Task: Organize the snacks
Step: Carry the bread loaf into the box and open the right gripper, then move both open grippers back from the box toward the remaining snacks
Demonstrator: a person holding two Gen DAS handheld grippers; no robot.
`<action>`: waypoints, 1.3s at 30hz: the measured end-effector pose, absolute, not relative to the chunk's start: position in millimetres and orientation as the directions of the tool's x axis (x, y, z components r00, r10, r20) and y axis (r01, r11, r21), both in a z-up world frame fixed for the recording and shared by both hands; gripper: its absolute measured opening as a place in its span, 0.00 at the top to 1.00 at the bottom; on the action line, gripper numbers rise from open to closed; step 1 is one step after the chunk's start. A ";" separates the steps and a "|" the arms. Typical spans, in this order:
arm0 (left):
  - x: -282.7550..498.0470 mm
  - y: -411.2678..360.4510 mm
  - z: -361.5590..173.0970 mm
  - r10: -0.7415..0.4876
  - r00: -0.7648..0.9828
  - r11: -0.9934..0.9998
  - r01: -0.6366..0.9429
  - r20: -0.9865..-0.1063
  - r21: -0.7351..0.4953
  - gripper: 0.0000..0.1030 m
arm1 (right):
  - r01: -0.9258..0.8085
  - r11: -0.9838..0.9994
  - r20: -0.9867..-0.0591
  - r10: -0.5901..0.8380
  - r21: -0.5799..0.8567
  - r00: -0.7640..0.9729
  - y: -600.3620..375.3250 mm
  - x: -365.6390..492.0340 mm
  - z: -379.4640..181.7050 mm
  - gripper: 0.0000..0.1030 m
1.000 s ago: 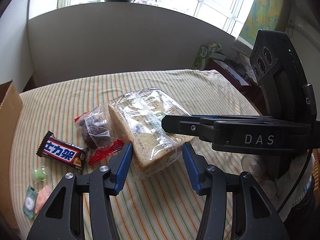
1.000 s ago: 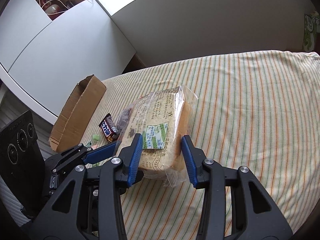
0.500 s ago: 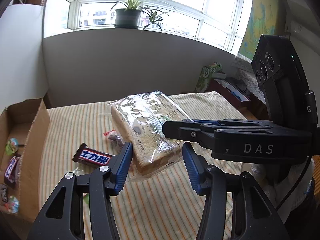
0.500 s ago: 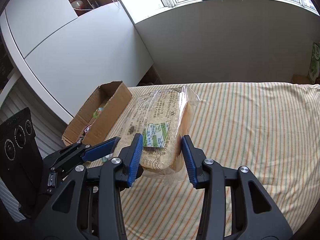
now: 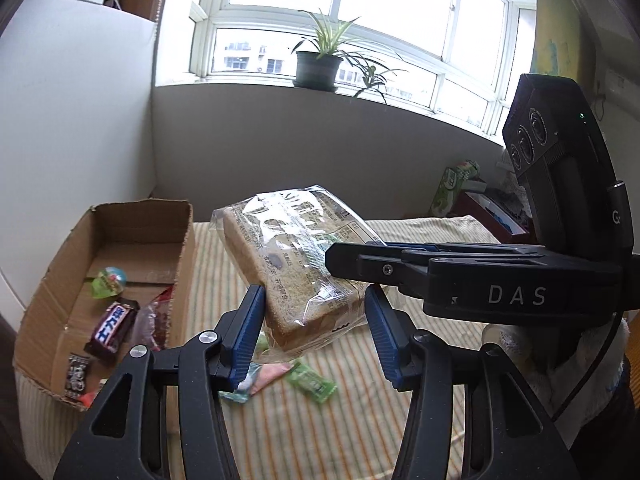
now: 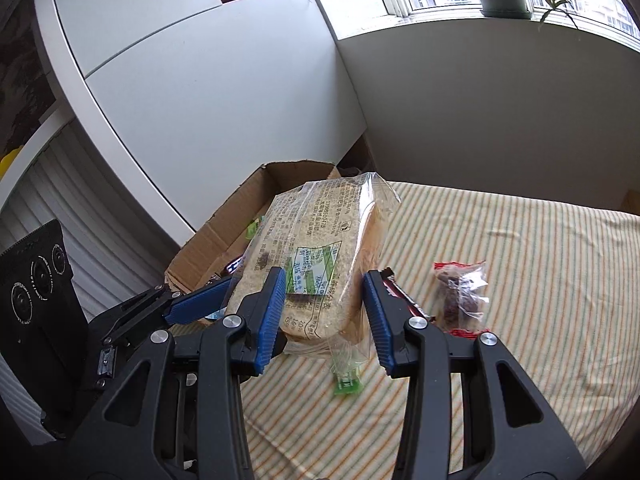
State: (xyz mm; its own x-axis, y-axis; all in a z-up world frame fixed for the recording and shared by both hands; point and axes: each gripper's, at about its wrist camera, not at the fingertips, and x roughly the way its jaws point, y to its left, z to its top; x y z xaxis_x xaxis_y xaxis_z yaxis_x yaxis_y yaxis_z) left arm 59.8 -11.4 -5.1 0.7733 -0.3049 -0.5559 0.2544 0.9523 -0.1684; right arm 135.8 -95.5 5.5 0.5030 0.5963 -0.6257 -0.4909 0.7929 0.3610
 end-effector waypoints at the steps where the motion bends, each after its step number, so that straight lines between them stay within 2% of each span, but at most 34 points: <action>1: 58.1 -4.0 -5.4 -0.300 0.776 0.954 0.245 -0.555 -0.172 0.51 | -0.498 0.789 -0.626 0.600 0.359 0.498 -87.6 136.3 5.5 0.59; 26: 45.7 103.0 -15.6 -0.153 0.823 0.982 0.062 -0.547 -0.181 0.51 | -0.599 0.709 -0.626 0.668 0.373 0.402 40.3 155.5 -14.2 0.59; 28: 49.6 103.8 -19.9 -0.105 0.819 0.988 0.022 -0.565 -0.151 0.51 | -0.589 0.713 -0.638 0.663 0.380 0.390 42.9 159.7 -20.1 0.59; 30: 55.2 103.7 -26.9 -0.002 0.802 0.995 -0.057 -0.597 -0.080 0.59 | -0.578 0.733 -0.657 0.638 0.358 0.402 46.0 161.0 -25.8 0.59; 39: 57.7 122.8 -29.8 -0.006 0.791 0.986 -0.096 -0.612 -0.134 0.59 | -0.574 0.752 -0.664 0.613 0.325 0.428 30.7 153.9 -23.1 0.59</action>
